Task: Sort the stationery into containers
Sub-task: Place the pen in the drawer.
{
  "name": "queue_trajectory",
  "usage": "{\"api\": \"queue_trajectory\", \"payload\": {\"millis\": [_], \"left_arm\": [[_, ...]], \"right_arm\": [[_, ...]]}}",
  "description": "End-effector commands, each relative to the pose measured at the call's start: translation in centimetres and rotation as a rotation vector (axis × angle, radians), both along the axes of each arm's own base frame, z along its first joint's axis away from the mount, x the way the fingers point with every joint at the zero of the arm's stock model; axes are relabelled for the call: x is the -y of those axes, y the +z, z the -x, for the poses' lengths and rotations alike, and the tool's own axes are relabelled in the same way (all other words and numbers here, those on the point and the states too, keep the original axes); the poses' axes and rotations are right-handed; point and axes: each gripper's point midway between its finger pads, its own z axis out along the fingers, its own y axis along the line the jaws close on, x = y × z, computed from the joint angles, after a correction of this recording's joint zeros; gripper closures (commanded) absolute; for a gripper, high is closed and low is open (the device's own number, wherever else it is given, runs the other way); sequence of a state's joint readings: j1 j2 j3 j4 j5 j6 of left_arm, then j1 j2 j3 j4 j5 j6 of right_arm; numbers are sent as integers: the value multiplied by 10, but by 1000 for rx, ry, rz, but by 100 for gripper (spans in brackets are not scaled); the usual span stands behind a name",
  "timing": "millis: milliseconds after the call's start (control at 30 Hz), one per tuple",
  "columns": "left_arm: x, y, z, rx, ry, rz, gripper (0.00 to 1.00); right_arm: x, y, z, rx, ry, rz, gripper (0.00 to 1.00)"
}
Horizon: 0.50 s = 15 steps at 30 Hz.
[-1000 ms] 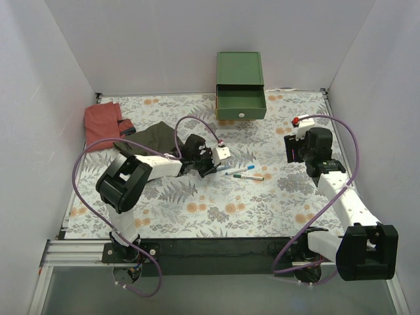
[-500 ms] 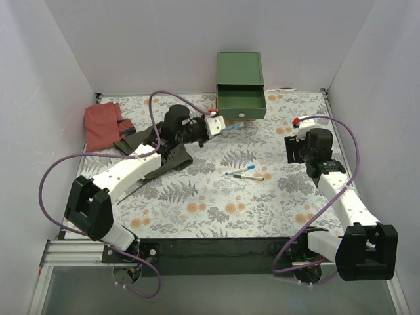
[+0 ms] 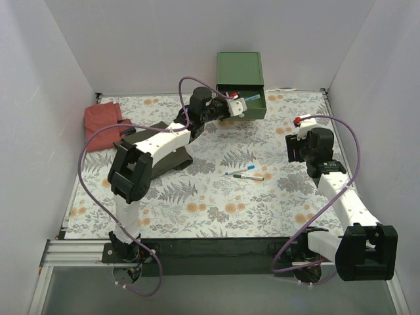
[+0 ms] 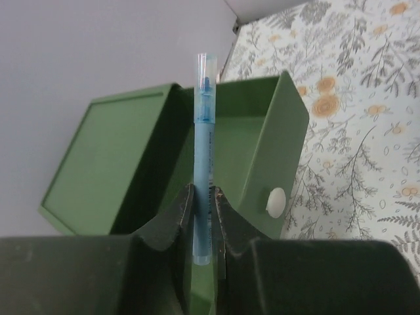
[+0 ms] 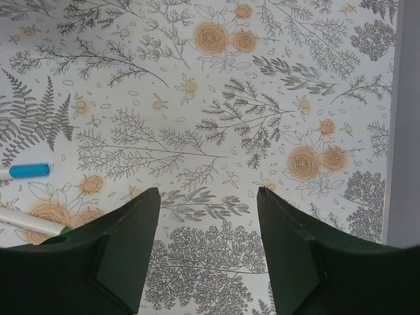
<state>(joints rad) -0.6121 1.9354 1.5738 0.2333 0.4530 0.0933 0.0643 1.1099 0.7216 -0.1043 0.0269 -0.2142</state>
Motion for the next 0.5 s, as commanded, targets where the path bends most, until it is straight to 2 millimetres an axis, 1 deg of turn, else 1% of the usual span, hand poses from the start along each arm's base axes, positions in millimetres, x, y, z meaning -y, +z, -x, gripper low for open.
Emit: {"api": "queue_trajectory", "payload": {"millis": [0,33,67,100,167,233,267,300,367,400,467], "left_arm": [[4,37,-19,143,30,45,95],[3,38,-22,149,49,54,90],[2,35,-23,149,58,64,72],[1,43,-23,177,68,92,65],[-4,45,-24,190,98,115,49],[-8,56,-24,220,115,147,46],[-11,54,-24,219,128,150,44],[-14,67,-20,247,133,177,44],[-20,82,-13,289,150,211,44],[-29,106,2,352,154,260,44],[-36,119,21,377,133,281,44]], "right_arm": [[6,17,-4,69,-18,9,30],[7,16,-3,65,-20,7,30],[8,17,-3,65,-22,7,30],[8,16,-2,64,-23,8,30],[9,15,-2,59,-26,10,30],[9,12,-1,53,-24,6,30],[7,11,-2,50,-20,2,30],[7,10,-2,45,-19,-3,30],[5,9,-3,41,-12,-7,30],[5,8,-3,38,-11,-7,30],[6,11,-5,43,-13,-5,30]]}}
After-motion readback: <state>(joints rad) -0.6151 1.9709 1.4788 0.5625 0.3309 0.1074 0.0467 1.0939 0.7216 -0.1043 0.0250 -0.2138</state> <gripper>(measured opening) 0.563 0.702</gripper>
